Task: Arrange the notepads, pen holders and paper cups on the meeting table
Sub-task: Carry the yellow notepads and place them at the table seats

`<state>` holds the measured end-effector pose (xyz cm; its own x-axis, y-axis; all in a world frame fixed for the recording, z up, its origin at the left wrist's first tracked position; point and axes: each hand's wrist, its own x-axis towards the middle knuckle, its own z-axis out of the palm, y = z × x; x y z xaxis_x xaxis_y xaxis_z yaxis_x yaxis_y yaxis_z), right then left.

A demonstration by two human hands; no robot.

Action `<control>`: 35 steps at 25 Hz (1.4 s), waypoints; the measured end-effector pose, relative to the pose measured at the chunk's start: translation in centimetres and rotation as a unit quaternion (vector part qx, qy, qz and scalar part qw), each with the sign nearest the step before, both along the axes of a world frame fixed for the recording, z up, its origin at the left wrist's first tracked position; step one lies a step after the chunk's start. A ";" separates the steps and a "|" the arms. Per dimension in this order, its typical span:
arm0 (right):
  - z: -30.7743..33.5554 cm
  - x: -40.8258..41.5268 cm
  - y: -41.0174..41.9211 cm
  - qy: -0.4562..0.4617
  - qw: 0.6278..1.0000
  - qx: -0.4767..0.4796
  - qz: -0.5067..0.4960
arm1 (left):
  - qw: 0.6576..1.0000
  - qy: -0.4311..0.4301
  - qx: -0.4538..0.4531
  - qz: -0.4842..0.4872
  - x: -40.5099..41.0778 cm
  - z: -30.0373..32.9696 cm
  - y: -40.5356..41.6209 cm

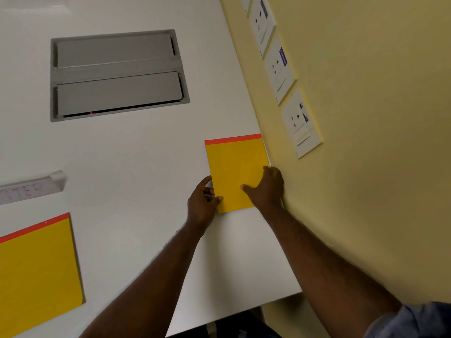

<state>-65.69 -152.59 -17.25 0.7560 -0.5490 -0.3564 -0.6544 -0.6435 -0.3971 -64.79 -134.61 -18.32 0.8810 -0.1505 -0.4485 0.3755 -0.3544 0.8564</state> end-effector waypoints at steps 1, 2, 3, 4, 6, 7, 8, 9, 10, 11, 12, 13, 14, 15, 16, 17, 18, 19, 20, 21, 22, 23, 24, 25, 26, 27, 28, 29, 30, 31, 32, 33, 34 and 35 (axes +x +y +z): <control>-0.1 -0.2 0.1 0.010 1.000 -0.011 0.009 | 1.000 -0.003 0.007 -0.002 0.0 -0.1 -0.3; -0.2 -0.4 0.2 0.019 0.999 -0.022 0.018 | 1.000 -0.007 0.016 -0.004 0.0 -0.1 -0.5; -0.3 -0.6 0.2 0.027 0.999 -0.033 0.028 | 1.000 -0.010 0.027 -0.008 0.0 -0.2 -0.6; -0.4 -0.8 0.2 0.035 0.998 -0.041 0.038 | 0.999 -0.013 0.035 -0.012 0.1 -0.2 -0.7; -0.5 -0.9 0.3 0.048 0.996 -0.047 0.055 | 0.999 -0.025 0.043 -0.019 0.1 -0.4 -0.9; -0.5 -0.9 0.4 0.052 0.996 -0.049 0.060 | 0.998 -0.036 0.046 -0.021 0.1 -0.4 -1.0; -0.4 -0.8 0.5 0.054 0.995 -0.049 0.064 | 0.997 -0.042 0.052 -0.023 0.0 -0.5 -1.0; -0.4 -0.8 0.6 0.054 0.995 -0.046 0.066 | 0.997 -0.042 0.060 -0.025 0.0 -0.5 -1.2; -0.3 -0.8 0.7 0.053 0.995 -0.042 0.067 | 0.996 -0.035 0.070 -0.030 0.1 -0.6 -1.3; -0.3 -0.9 0.8 0.051 0.995 -0.038 0.070 | 0.996 -0.026 0.077 -0.039 0.3 -0.6 -1.4; -0.3 -1.0 0.9 0.050 0.995 -0.036 0.073 | 0.995 -0.015 0.084 -0.053 0.5 -0.7 -1.4; -0.3 -1.1 1.0 0.050 0.995 -0.036 0.075 | 0.993 -0.006 0.091 -0.068 0.7 -0.6 -1.3; -0.2 -1.3 1.2 0.048 0.995 -0.036 0.077 | 0.992 0.003 0.097 -0.081 0.9 -0.5 -1.2; -0.2 -1.4 1.5 0.044 0.995 -0.035 0.076 | 0.991 0.013 0.099 -0.084 1.0 -0.2 -0.9; -0.1 -1.5 2.0 0.037 0.996 -0.031 0.077 | 0.992 0.022 0.096 -0.076 1.1 0.3 -0.2; 0.0 -1.6 2.6 0.027 0.996 -0.027 0.077 | 0.993 0.024 0.093 -0.065 1.1 0.7 0.5; 0.1 -1.7 3.4 0.015 0.996 -0.023 0.080 | 0.994 0.016 0.095 -0.053 1.0 1.3 1.5; 0.2 -1.7 4.3 0.000 0.996 -0.021 0.087 | 0.994 -0.002 0.104 -0.045 0.8 1.9 2.7; 0.3 -1.8 5.4 -0.014 0.995 -0.020 0.098 | 0.992 -0.021 0.115 -0.038 0.4 2.4 4.2; 0.5 -1.9 6.9 -0.028 0.993 -0.019 0.114 | 0.991 -0.036 0.124 -0.028 -0.1 3.0 6.1; 0.6 -2.0 8.2 -0.043 0.990 -0.019 0.130 | 0.990 -0.045 0.130 -0.017 -0.5 3.5 8.0; 0.7 -2.2 9.7 -0.056 0.987 -0.013 0.148 | 0.989 -0.053 0.139 -0.003 -1.0 4.0 10.2; 0.9 -2.4 11.6 -0.068 0.983 -0.004 0.169 | 0.986 -0.065 0.153 0.014 -1.6 4.4 12.7; 1.0 -2.6 13.3 -0.075 0.979 0.005 0.189 | 0.982 -0.080 0.170 0.030 -2.1 4.7 15.1; 1.1 -2.8 15.2 -0.076 0.975 0.015 0.209 | 0.976 -0.094 0.190 0.047 -2.8 4.9 17.8; 1.1 -3.0 17.0 -0.072 0.972 0.024 0.223 | 0.971 -0.102 0.209 0.063 -3.4 5.1 20.2; 1.1 -3.1 18.7 -0.065 0.970 0.035 0.232 | 0.965 -0.103 0.225 0.080 -4.0 5.2 22.5; 1.1 -3.3 20.5 -0.059 0.968 0.046 0.238 | 0.961 -0.101 0.240 0.096 -4.6 5.2 24.7; 1.1 -3.5 22.2 -0.053 0.967 0.056 0.242 | 0.956 -0.098 0.255 0.108 -5.1 5.2 26.8; 1.1 -3.7 23.9 -0.049 0.965 0.062 0.249 | 0.951 -0.098 0.269 0.117 -5.7 5.1 28.9; 1.1 -3.9 25.5 -0.045 0.963 0.067 0.256 | 0.947 -0.097 0.281 0.123 -6.2 4.8 30.7; 1.1 -4.0 27.0 -0.042 0.961 0.074 0.262 | 0.943 -0.093 0.291 0.130 -6.8 4.5 32.4; 1.1 -4.2 28.4 -0.037 0.959 0.084 0.269 | 0.940 -0.085 0.300 0.139 -7.3 4.2 33.9; 1.1 -4.3 29.8 -0.032 0.956 0.098 0.274 | 0.936 -0.074 0.310 0.147 -7.8 3.9 35.3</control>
<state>-70.01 -122.79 -16.18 0.9347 0.0086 -0.3553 -0.2108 -0.7915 -0.5737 -72.58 -99.27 -14.41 0.9025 0.3579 -0.2395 0.4291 -0.6998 0.5711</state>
